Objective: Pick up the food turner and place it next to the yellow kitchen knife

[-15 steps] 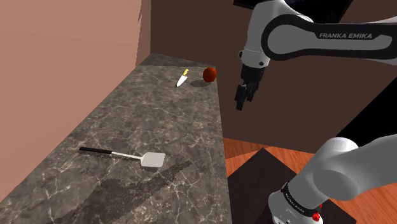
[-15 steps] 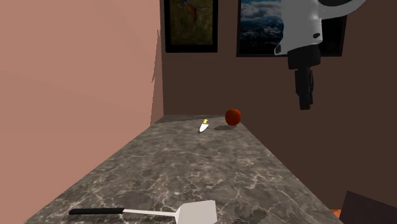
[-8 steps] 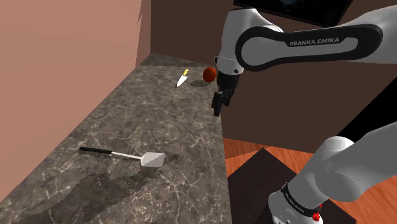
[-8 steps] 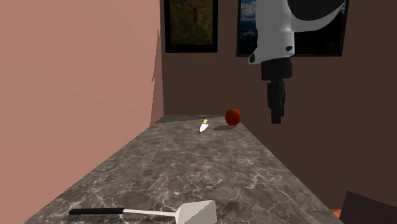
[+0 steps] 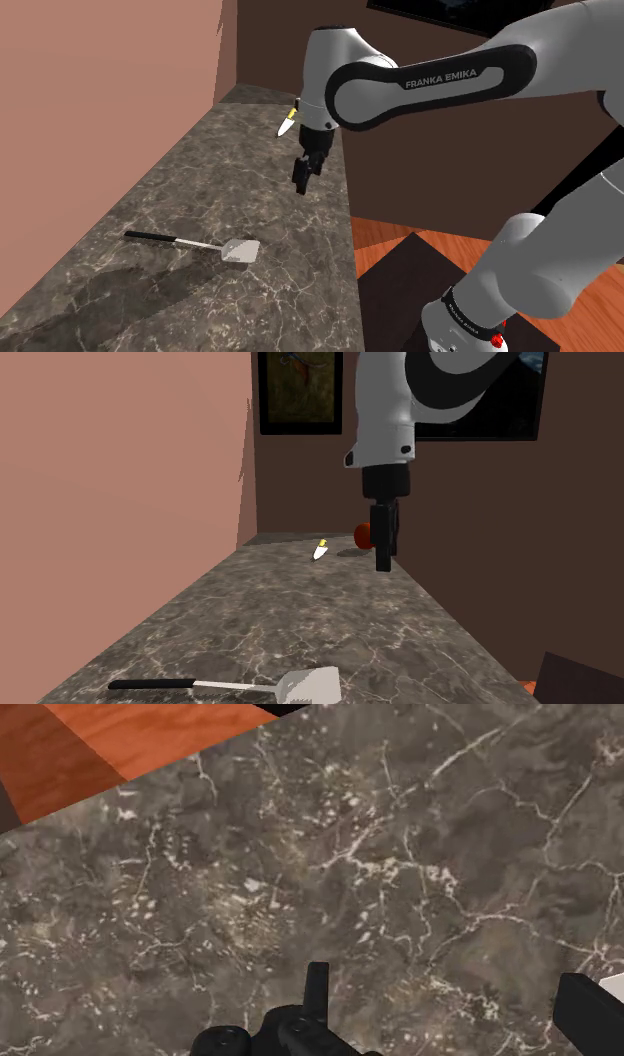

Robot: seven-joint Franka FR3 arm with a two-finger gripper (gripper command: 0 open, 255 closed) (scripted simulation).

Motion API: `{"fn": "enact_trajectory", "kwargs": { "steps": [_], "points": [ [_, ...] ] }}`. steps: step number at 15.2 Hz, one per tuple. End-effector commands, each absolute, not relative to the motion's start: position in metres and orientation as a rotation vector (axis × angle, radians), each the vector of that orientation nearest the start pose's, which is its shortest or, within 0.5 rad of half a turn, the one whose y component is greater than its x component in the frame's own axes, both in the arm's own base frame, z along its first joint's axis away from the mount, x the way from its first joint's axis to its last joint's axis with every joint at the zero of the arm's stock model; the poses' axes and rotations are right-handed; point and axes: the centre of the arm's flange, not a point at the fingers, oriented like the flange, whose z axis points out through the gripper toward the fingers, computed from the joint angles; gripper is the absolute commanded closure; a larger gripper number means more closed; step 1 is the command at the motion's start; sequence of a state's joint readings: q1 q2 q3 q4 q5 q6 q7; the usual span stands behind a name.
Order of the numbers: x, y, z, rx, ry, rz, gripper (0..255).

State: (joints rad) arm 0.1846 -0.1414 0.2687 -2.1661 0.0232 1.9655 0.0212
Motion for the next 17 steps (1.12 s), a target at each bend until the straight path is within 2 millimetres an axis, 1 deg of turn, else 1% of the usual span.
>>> {"fn": "enact_trajectory", "kwargs": {
  "steps": [1, 9, 17],
  "points": [
    [0.456, 0.248, 0.441, -3.084, -0.713, 0.073, 0],
    [0.481, 0.341, 0.413, -3.008, -0.919, 0.003, 0],
    [0.494, 0.436, 0.388, -2.917, -1.117, -0.065, 0]
  ]
}}
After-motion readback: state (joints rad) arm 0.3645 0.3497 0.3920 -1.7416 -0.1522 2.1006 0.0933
